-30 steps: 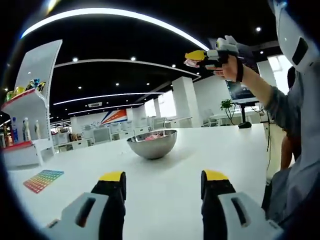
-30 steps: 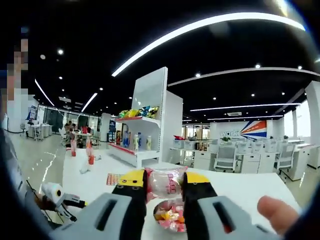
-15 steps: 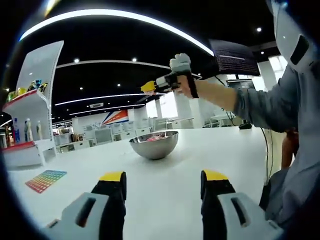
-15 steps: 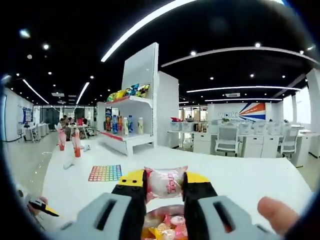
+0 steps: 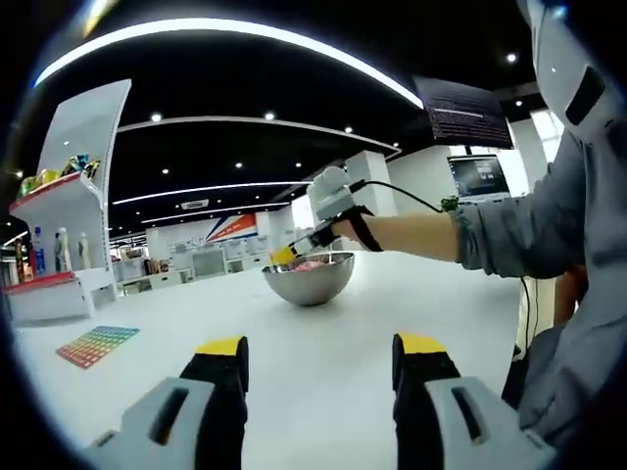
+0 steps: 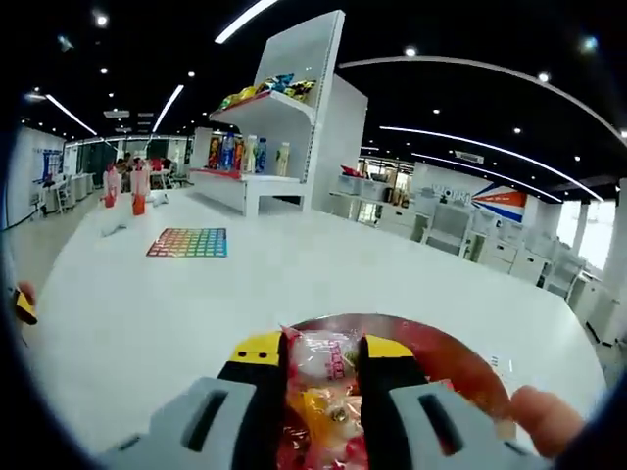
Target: Pick up the marshmallows scattered on the table and place them into the bowl on the table
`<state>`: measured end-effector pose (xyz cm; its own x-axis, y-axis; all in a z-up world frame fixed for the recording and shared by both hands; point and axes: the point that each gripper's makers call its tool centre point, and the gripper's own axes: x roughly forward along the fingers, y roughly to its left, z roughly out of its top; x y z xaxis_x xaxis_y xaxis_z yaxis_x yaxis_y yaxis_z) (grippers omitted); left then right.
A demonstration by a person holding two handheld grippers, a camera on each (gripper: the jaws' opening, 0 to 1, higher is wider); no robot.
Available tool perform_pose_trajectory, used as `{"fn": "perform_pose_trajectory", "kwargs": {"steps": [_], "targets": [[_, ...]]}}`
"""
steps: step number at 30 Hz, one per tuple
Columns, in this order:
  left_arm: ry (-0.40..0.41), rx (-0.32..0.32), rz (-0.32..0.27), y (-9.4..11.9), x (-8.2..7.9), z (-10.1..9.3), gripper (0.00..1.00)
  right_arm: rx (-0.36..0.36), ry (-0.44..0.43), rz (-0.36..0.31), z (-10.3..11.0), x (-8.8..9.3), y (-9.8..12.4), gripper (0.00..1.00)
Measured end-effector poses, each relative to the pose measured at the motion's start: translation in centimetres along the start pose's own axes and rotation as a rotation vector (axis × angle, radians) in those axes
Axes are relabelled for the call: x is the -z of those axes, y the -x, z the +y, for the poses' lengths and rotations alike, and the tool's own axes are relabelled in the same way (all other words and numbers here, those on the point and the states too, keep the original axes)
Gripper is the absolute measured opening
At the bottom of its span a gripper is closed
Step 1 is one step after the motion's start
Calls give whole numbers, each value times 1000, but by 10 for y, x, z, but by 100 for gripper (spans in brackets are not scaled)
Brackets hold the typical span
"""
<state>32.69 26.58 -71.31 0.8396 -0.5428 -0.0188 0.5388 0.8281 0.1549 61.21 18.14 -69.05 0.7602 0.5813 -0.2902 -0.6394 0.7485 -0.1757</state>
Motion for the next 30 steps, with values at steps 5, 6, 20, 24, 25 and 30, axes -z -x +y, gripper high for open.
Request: {"fn": "perform_pose_trajectory", "kwargs": {"steps": [5,6,20,24,25,30], "targets": [[1,7,0,-1,1,-4,59,-1,9,24,5,9,3,26],[0,8,-2,-1,1,-5,59,-4,5,27,6,11,3,26],[-9,-12,-4,2,-1,1,58,-15,9,2,5,11,7,35],[-11,-14,-3,1,-1,1,59,-5,15,-31,2,7,11,47],[-9,-14,-4,1,-1,1,59,0,18,-44,1,5,12,50],[-12,-12,-1,1,-1,1,59,-1,-2,-69,-2,2,17,55]]}}
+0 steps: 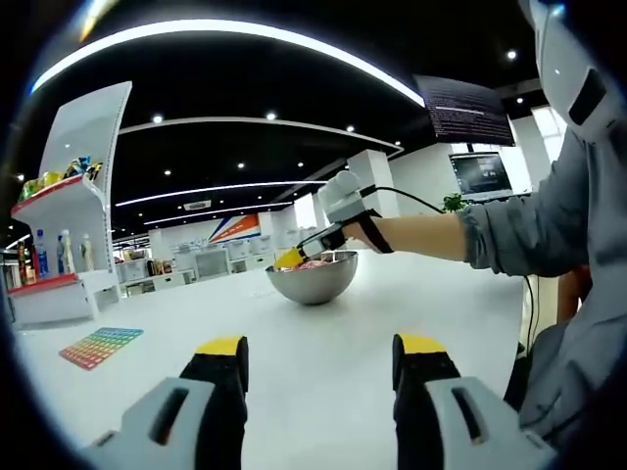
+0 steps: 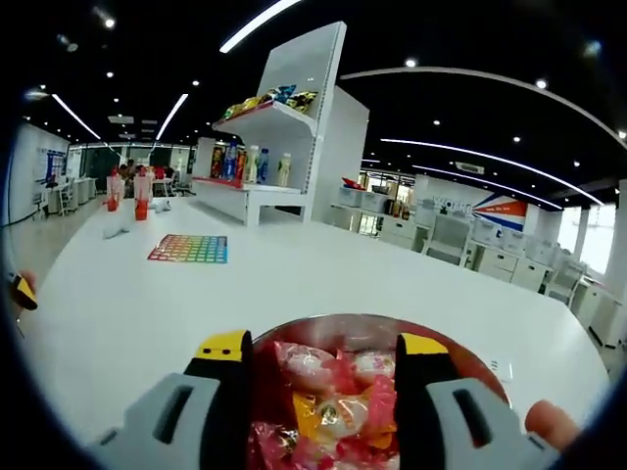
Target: Pick up the marshmallows scattered on the table and place them into the bowl on the table
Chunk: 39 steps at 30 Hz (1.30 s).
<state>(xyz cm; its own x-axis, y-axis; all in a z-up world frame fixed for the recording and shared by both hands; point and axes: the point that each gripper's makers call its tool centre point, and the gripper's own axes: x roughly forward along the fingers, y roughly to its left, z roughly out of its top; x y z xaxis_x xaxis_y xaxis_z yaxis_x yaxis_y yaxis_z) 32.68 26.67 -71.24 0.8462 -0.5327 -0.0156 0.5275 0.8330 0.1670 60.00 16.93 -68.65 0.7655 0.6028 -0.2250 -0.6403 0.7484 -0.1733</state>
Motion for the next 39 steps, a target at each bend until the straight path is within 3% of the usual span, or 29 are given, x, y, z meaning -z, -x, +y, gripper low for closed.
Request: {"fn": "perform_pose_trajectory", "kwargs": {"steps": [9,15,26,39], "targets": [[-9,5,1,-2,-2,-3,59,6,-10,-23,-2,1,9,73],[-15,12,3,-3,-2,-5,59,16,-22,-59,-13,-4,4,96],[-18,14,0,-5,-6,-5,59,12,-53,-84,-20,-8,14,97],[-13,30,-19,-13,-16,2,64,-26,23,-271,-19,-52,99,97]]}}
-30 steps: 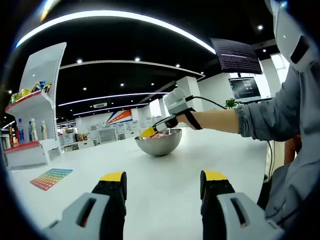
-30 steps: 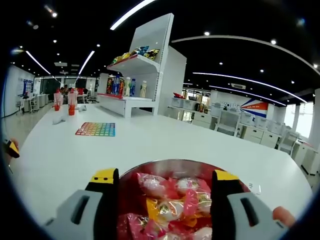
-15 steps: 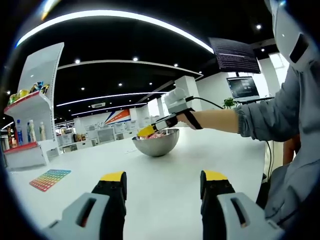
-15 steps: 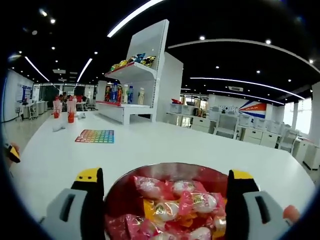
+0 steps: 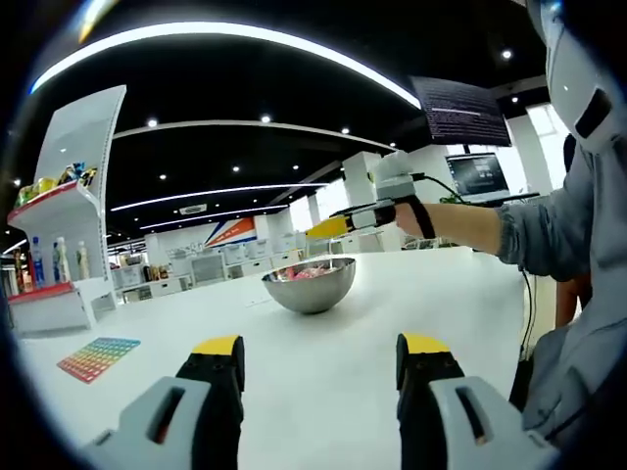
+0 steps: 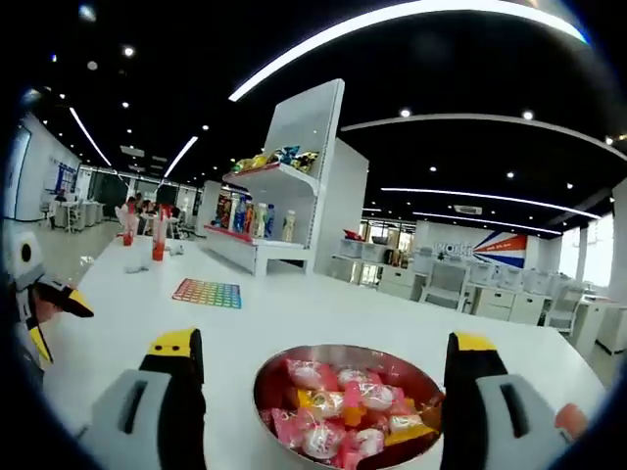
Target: Pick up the marshmallows scattered on the table and place them into the bowl on the table
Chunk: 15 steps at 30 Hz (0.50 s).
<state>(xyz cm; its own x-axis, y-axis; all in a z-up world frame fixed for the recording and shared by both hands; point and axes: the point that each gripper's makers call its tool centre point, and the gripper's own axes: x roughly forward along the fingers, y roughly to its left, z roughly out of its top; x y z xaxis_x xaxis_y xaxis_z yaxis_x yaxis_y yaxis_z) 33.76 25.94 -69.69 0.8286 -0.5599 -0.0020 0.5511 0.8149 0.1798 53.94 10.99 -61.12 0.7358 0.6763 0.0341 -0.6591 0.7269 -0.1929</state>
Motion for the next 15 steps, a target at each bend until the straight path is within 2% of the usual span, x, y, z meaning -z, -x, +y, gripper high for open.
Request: {"fn": "perform_pose_trajectory", "kwargs": {"steps": [1,7,11,12,15], "targets": [[2,7,-5,-1,-2,0,65,-18,9,-32,4,-6,7,97],[-15,18,-15,-10,-12,4,77,-69,-2,-117,21,-19,48,97],[-7,44,-40,-14,-22,5,93,-130,11,-194,35,-26,73,97],[-5,45,-46,-15,-23,5,95,-145,17,-210,38,-26,77,97],[8,49,-56,-18,-23,7,95,-159,-9,-212,41,-18,85,97]]}}
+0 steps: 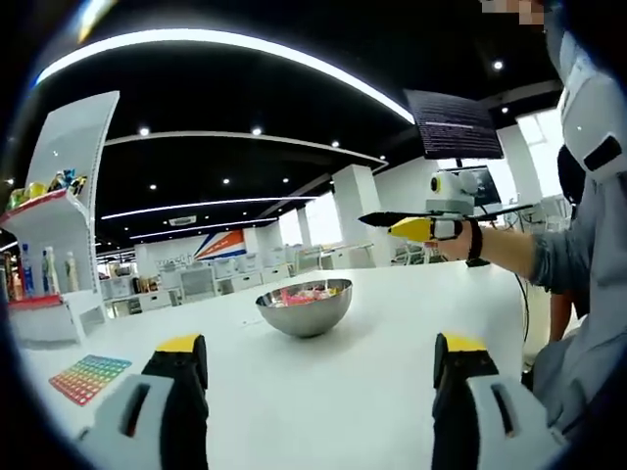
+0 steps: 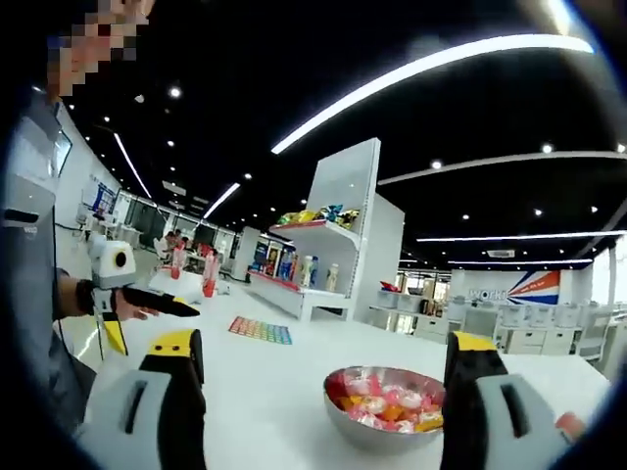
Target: Pick up the marshmallows scattered on the table and place them into the bowl on the table
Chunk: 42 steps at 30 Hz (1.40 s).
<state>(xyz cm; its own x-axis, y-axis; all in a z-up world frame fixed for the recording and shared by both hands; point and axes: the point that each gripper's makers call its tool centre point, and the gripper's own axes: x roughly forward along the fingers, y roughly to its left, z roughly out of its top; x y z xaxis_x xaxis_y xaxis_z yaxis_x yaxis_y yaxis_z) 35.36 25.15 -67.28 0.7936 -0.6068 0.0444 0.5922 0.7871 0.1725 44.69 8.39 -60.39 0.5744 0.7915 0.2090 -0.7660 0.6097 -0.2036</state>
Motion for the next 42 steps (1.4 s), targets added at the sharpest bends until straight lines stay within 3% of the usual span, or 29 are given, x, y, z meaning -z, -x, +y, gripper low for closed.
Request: {"fn": "perform_pose_trajectory", "kwargs": {"steps": [5,10,13,15,16,19,22,23,25,27,29,30,31,33,34,35,37,38,39,41,42], "targets": [[31,13,-1,-2,3,-2,95,-4,-19,37,10,24,16,97],[16,23,14,-3,5,0,95,-3,-12,56,13,36,27,97],[-75,37,24,-10,-8,14,95,12,-25,75,0,41,29,97],[-132,89,12,-22,-22,19,95,15,-53,82,-16,38,25,97],[-139,97,14,-24,-23,21,95,15,-55,83,-18,38,24,97],[-136,211,7,-58,-39,29,95,8,-97,90,-48,36,10,97],[-75,275,-52,-91,-46,36,95,-14,-102,89,-70,43,0,97],[-52,275,-61,-101,-44,41,95,-22,-94,93,-75,47,-2,97],[12,286,-66,-132,-29,55,95,-34,-75,159,-98,78,-8,97],[72,349,-28,-159,-2,59,95,-74,-103,196,-106,101,-11,97],[38,464,-80,-173,9,48,95,-120,-185,212,-106,117,-14,97],[38,442,-61,-184,19,54,95,-143,-221,211,-105,122,-16,97],[35,415,0,-194,35,63,95,-160,-239,212,-105,127,-19,97],[46,386,12,-213,44,74,95,-186,-238,224,-105,136,-25,97],[44,372,48,-220,55,84,95,-197,-221,254,-105,144,-27,97],[33,389,53,-226,61,86,95,-203,-203,281,-106,151,-29,97],[33,458,51,-228,65,71,92,-215,-180,304,-108,159,-34,97],[48,535,2,-226,59,58,92,-226,-175,312,-108,165,-37,97],[59,554,-31,-228,55,55,95,-241,-179,317,-106,167,-39,97],[39,509,13,-239,67,64,91,-258,-186,319,-104,170,-43,97],[16,517,26,-240,72,64,89,-265,-182,313,-103,170,-45,97]]}}
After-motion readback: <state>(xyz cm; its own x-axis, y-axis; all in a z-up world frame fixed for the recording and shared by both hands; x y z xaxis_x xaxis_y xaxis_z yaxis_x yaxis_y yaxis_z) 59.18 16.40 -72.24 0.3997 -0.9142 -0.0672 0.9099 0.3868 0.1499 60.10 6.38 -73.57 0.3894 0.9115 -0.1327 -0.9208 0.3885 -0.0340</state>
